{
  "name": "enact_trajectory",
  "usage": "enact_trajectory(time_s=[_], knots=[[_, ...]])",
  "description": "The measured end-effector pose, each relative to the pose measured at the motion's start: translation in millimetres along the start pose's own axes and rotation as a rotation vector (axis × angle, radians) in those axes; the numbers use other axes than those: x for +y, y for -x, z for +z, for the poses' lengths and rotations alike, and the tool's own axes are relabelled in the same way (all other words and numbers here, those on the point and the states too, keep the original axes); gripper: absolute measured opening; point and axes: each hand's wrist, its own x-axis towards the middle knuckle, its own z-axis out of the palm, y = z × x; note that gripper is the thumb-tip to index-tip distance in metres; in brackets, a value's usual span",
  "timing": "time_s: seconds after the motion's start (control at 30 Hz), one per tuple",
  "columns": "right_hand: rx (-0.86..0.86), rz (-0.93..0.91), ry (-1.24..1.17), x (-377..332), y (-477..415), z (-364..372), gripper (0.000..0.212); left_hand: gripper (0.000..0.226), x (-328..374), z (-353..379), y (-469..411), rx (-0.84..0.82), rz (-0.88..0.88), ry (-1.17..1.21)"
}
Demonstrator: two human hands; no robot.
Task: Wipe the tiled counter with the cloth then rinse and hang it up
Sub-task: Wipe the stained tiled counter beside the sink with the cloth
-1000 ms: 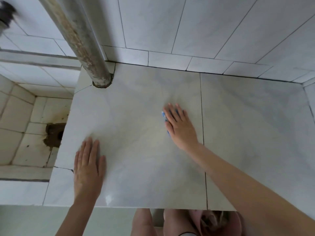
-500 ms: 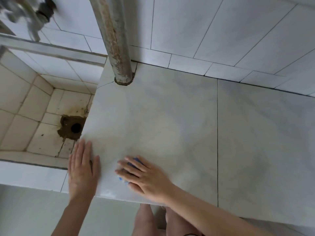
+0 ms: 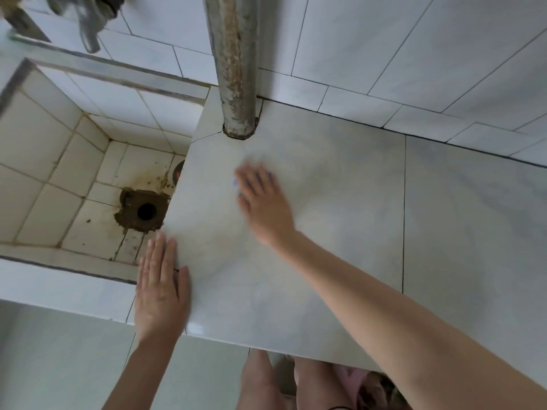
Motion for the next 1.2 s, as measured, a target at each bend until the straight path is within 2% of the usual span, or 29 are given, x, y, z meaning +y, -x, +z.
enact_trajectory(time_s=[0.1, 0.17, 0.23, 0.27, 0.4, 0.6, 0.7, 0.83, 0.97, 1.07, 1.2], knots=[[-0.116, -0.388, -0.023, -46.5, 41.1, 1.1, 0.047, 0.056, 0.1, 0.2, 0.1, 0.021, 0.007, 0.000], [-0.211, -0.618, 0.007, -44.3, 53.8, -1.0, 0.048, 0.055, -0.5, -0.4, -0.1, 0.024, 0.012, 0.002], [-0.218, -0.735, 0.056, -24.1, 36.7, -4.1, 0.048, 0.054, -0.6, -0.8, 0.0, 0.030, 0.008, 0.009], [-0.190, -0.714, 0.075, -11.8, 22.1, -3.6, 0.048, 0.054, 0.0, -0.8, 0.2, 0.033, 0.004, 0.009], [-0.155, -0.403, 0.151, 14.2, -47.8, -3.1, 0.053, 0.053, 1.5, -0.1, 0.3, 0.046, -0.005, 0.009], [-0.223, -0.272, 0.160, -34.4, -93.5, 9.7, 0.054, 0.051, -1.0, 0.7, -0.8, 0.059, 0.007, 0.025], [-0.246, -0.378, 0.134, -53.8, -73.4, 13.1, 0.050, 0.050, -2.3, 1.5, -0.2, 0.067, 0.010, 0.030], [-0.171, -0.583, 0.020, -67.5, -8.7, 14.3, 0.045, 0.052, -4.1, 1.8, 1.0, 0.066, 0.010, 0.046], [-0.239, -0.608, 0.068, -50.8, 46.5, 1.9, 0.047, 0.055, -6.0, 1.4, 3.0, 0.036, -0.005, 0.026], [-0.209, -0.452, 0.047, -17.9, 78.9, -12.6, 0.045, 0.058, -5.9, 2.1, 2.6, -0.029, 0.003, -0.045], [-0.179, -0.105, 0.056, 39.2, 112.1, -33.5, 0.045, 0.063, -10.5, -0.1, 0.8, -0.102, 0.083, -0.149]])
